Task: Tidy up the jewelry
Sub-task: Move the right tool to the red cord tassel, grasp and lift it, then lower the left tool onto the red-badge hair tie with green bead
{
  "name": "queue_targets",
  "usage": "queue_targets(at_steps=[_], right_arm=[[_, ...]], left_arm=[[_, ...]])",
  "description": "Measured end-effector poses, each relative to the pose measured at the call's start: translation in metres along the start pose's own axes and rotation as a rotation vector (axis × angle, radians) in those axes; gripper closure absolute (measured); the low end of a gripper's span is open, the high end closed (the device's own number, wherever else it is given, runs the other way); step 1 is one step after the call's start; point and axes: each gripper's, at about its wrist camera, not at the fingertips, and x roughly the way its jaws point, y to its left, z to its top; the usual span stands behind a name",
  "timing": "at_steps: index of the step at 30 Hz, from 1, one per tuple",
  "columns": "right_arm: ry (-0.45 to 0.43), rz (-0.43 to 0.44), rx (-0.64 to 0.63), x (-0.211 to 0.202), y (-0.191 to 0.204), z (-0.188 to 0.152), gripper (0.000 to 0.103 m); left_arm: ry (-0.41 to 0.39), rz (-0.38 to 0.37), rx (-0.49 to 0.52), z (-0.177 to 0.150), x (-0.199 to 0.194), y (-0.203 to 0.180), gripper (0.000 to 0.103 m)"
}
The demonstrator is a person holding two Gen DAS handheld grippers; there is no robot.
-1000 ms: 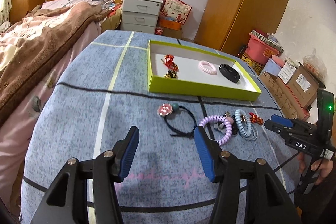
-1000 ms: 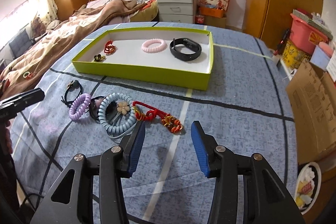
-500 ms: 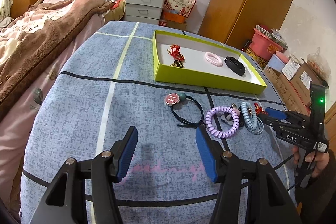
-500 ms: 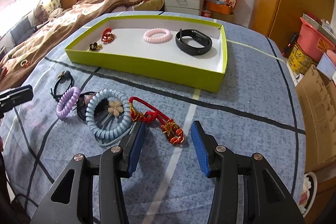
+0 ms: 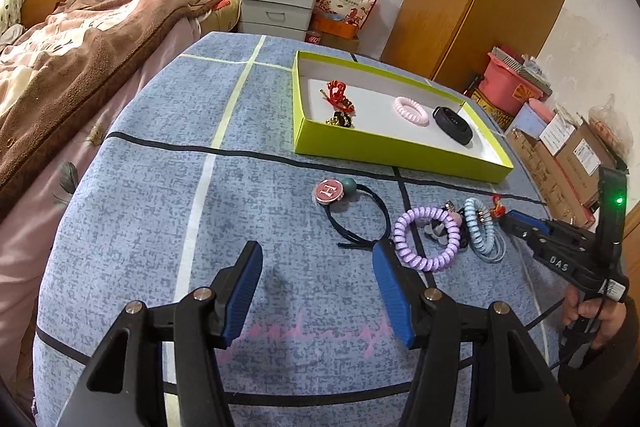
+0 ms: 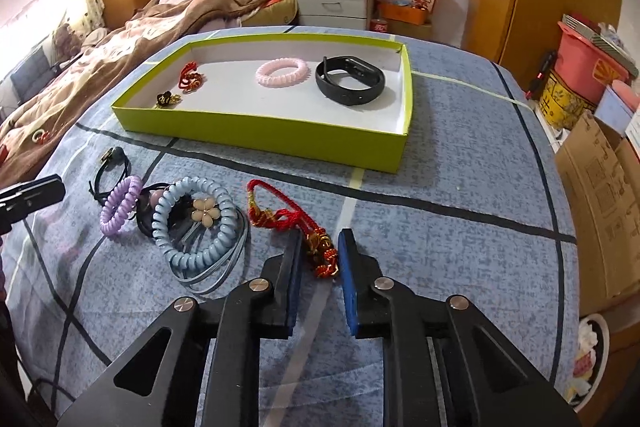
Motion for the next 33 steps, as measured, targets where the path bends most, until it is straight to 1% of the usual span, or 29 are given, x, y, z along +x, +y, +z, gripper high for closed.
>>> queue_targets(at_steps=[4,8,12,15,17,20,23,26,30,33], right_arm=[[-0.011,-0.012,0.005,-0.003,0.000,-0.001,0.087],[-0.031,-0.012,0.062,-0.009,-0.011,-0.003,0.087],[-0.062,-0.010,0.113,-0.020,-0.020,-0.005,0.087],[-0.068,-0.016,0.138,-0.026,-0.022,-0.008,0.087],[-0.079,-0.007,0.148,-0.029,-0.023,-0.010,0.087],[-0.087,-0.022,0.142,-0.032,-0.019,-0.009,0.087],[-0.088,-0.013,0.150,-0.032,-0.017,-0.008,0.087],[-0.088,-0.008,0.153,-0.032,-0.016,-0.008,0.087],[-0.082,-0.008,0.145,-0.031,-0.011,-0.007,0.087],[-0.079,-0.006,0.147,-0.029,-0.011,-0.007,0.087]], left_arm=[[0.009,0.008,0.012,0.003,0.005,-0.004,0.044],[0.001,0.003,0.023,0.009,0.006,-0.006,0.044],[0.009,0.034,0.037,0.016,0.013,-0.009,0.044],[0.025,0.032,0.064,0.021,0.020,-0.014,0.044],[0.031,0.048,0.086,0.023,0.026,-0.017,0.044],[0.023,0.089,0.135,0.026,0.033,-0.026,0.044],[0.045,0.073,0.126,0.027,0.041,-0.027,0.044],[0.042,0.093,0.136,0.029,0.045,-0.028,0.044],[0.045,0.094,0.154,0.032,0.050,-0.030,0.044],[0.042,0.109,0.181,0.033,0.055,-0.034,0.044]])
